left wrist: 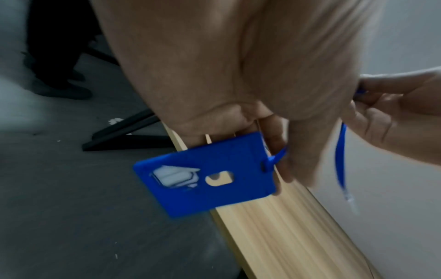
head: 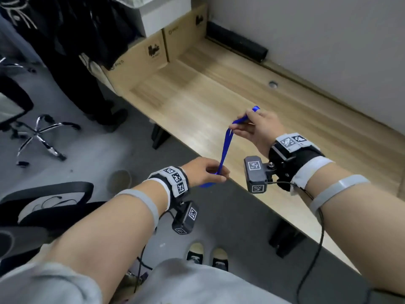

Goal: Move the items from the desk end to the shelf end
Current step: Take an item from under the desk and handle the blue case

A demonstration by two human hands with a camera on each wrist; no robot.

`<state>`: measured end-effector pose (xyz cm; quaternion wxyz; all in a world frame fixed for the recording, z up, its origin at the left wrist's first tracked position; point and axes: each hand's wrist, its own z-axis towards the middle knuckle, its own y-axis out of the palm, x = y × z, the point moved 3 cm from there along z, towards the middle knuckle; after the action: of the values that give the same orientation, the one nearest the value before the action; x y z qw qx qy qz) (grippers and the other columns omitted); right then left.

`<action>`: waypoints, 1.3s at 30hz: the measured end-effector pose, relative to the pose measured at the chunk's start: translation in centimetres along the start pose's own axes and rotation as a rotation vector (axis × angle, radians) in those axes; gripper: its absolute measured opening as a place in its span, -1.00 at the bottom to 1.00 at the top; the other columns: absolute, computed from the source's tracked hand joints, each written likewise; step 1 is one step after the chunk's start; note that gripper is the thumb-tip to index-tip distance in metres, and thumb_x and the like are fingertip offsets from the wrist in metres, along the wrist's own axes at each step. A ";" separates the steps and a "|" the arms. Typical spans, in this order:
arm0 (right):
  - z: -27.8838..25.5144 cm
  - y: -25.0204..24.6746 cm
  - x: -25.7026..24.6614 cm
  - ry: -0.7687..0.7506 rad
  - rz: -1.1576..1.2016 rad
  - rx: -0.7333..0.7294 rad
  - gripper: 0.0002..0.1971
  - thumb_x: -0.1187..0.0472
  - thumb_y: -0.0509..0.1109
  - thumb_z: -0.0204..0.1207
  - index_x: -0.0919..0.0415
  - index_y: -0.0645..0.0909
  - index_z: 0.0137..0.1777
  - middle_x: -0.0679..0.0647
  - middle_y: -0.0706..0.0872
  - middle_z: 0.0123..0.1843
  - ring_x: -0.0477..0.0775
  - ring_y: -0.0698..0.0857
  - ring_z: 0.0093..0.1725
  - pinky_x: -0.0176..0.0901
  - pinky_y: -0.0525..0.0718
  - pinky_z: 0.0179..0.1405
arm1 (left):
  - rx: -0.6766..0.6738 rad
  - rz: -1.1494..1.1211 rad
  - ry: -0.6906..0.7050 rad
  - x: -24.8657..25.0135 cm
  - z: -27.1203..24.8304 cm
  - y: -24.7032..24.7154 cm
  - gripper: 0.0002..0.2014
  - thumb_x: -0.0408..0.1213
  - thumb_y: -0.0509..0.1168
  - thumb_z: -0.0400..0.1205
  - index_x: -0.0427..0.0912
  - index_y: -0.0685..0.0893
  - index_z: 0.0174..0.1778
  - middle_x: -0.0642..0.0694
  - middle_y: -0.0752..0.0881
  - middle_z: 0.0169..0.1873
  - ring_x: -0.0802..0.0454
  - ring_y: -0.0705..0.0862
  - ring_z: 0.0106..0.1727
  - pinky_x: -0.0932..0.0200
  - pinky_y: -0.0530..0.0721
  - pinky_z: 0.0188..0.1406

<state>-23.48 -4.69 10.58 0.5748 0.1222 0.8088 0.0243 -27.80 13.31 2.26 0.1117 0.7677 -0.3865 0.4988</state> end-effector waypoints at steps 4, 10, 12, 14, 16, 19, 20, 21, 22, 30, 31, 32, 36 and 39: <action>-2.4 -6.4 -2.1 -0.065 0.045 0.302 -0.70 0.22 0.09 0.78 0.29 0.54 -0.14 0.22 0.70 -0.21 0.12 0.83 -0.23 -0.04 0.83 -0.03 | -0.054 0.163 0.061 1.4 2.7 1.3 -0.86 -0.39 0.45 0.60 -0.02 0.71 -0.11 -0.09 0.83 -0.16 0.15 0.76 -0.16 0.13 0.68 -0.07; -10.4 -18.4 -2.7 -0.096 0.074 0.738 -0.79 0.31 0.13 0.73 0.28 0.56 -0.09 0.30 0.70 -0.06 0.14 0.81 -0.21 -0.12 0.82 -0.13 | -0.240 0.072 0.148 6.7 5.7 7.8 -0.87 -0.40 0.47 0.60 -0.08 0.73 -0.02 -0.26 0.82 -0.06 -0.12 0.77 -0.03 0.08 0.75 -0.04; -13.6 -22.2 -1.9 0.000 0.029 0.836 -0.89 0.34 0.21 0.68 0.29 0.50 0.16 0.27 0.67 0.00 0.14 0.78 -0.17 -0.15 0.81 -0.27 | -0.273 0.069 0.185 9.1 6.3 10.9 -0.88 -0.32 0.47 0.56 -0.07 0.72 -0.03 -0.20 0.79 -0.11 -0.07 0.73 -0.09 0.06 0.70 -0.04; -16.6 -25.6 -1.0 0.115 -0.206 0.906 -0.58 0.32 0.35 0.56 0.24 0.39 0.41 0.29 0.67 0.12 0.22 0.77 -0.04 -0.01 0.84 -0.22 | -0.323 0.049 0.202 11.6 6.5 14.4 -0.85 -0.39 0.39 0.63 -0.11 0.68 0.08 -0.14 0.77 -0.13 0.04 0.74 -0.15 0.14 0.72 -0.08; -19.4 -27.1 -0.7 0.108 -0.464 0.862 -0.47 0.35 0.38 0.49 0.15 0.41 0.47 0.23 0.68 0.16 0.20 0.73 0.04 0.13 0.78 0.05 | -0.391 0.080 0.217 14.4 6.4 18.1 -0.78 -0.45 0.25 0.73 -0.15 0.60 0.26 -0.05 0.73 -0.15 0.20 0.73 -0.25 0.34 0.70 -0.30; -22.4 -27.6 -0.1 0.025 -0.595 0.582 -0.62 0.37 0.33 0.55 0.10 0.66 0.34 0.08 0.72 0.22 -0.02 0.65 0.16 -0.22 0.60 0.16 | -0.492 0.198 0.267 18.2 5.9 23.9 -0.72 -0.36 0.14 0.80 -0.07 0.51 0.41 -0.06 0.72 -0.09 0.09 0.72 -0.19 0.23 0.76 -0.30; -23.1 -27.7 0.2 0.025 -0.590 0.507 -0.68 0.33 0.30 0.60 0.13 0.70 0.30 0.07 0.76 0.20 -0.03 0.66 0.15 -0.32 0.57 0.12 | -0.516 0.226 0.267 19.0 5.9 25.5 -0.74 -0.30 0.12 0.82 0.01 0.50 0.40 -0.09 0.72 -0.05 0.01 0.73 -0.16 0.10 0.79 -0.26; -24.1 -28.8 0.4 0.005 -0.588 0.474 -0.72 0.29 0.28 0.65 0.18 0.71 0.28 0.09 0.78 0.18 0.00 0.69 0.13 -0.34 0.56 0.10 | -0.540 0.246 0.263 20.1 5.8 27.6 -0.78 -0.23 0.12 0.82 0.07 0.50 0.36 -0.09 0.72 -0.03 -0.06 0.75 -0.18 0.00 0.81 -0.29; -25.0 -30.3 0.8 -0.023 -0.617 0.483 -0.74 0.25 0.27 0.68 0.22 0.71 0.25 0.12 0.80 0.15 0.05 0.71 0.10 -0.28 0.57 0.09 | -0.556 0.258 0.257 20.9 5.7 29.5 -0.83 -0.18 0.11 0.82 0.12 0.50 0.29 -0.09 0.70 -0.03 -0.09 0.76 -0.23 -0.04 0.80 -0.36; -36.6 -47.5 1.3 -0.133 -0.325 0.734 -0.75 0.09 0.28 0.65 0.26 0.69 -0.03 0.30 0.76 -0.09 0.13 0.68 -0.10 0.26 0.72 0.18 | -0.602 0.082 0.249 27.0 5.7 48.2 -0.67 -0.37 0.44 0.63 -0.34 0.62 0.31 -0.26 0.73 -0.01 -0.06 0.75 -0.14 0.23 0.75 -0.32; -38.3 -49.3 1.1 -0.145 -0.243 0.756 -0.76 0.11 0.27 0.68 0.22 0.70 -0.03 0.33 0.78 -0.04 0.16 0.71 -0.07 0.27 0.71 0.24 | -0.610 0.041 0.241 27.6 5.7 50.5 -0.67 -0.41 0.43 0.64 -0.37 0.64 0.31 -0.26 0.73 0.00 -0.02 0.73 -0.13 0.28 0.73 -0.30; -40.0 -50.9 0.8 -0.159 -0.166 0.778 -0.76 0.10 0.25 0.71 0.20 0.70 -0.02 0.33 0.79 -0.02 0.17 0.72 -0.07 0.24 0.70 0.27 | -0.607 -0.015 0.231 28.2 5.8 52.8 -0.68 -0.42 0.41 0.65 -0.38 0.66 0.31 -0.24 0.73 0.01 0.01 0.71 -0.13 0.31 0.70 -0.29; -44.9 -56.2 0.8 -0.160 0.161 0.790 -0.61 -0.07 0.11 0.75 0.17 0.69 0.04 0.12 0.80 -0.17 0.22 0.78 -0.14 0.06 0.67 0.13 | -0.605 -0.265 0.168 30.6 6.1 60.2 -0.69 -0.33 0.44 0.63 -0.32 0.71 0.28 -0.22 0.72 0.04 -0.07 0.60 -0.03 0.22 0.56 -0.10; -47.2 -59.3 1.6 -0.188 0.285 0.820 -0.59 -0.06 0.09 0.75 0.24 0.64 0.09 0.22 0.76 -0.18 0.29 0.79 -0.15 0.12 0.66 0.13 | -0.576 -0.360 0.128 32.5 6.1 64.5 -0.83 -0.29 0.42 0.64 -0.19 0.74 0.13 -0.14 0.79 -0.05 0.01 0.68 -0.13 0.19 0.62 -0.11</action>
<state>-78.22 -57.03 14.40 0.5408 0.4520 0.6709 -0.2306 -62.47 -49.39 13.26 0.4338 0.7278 -0.3621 0.3886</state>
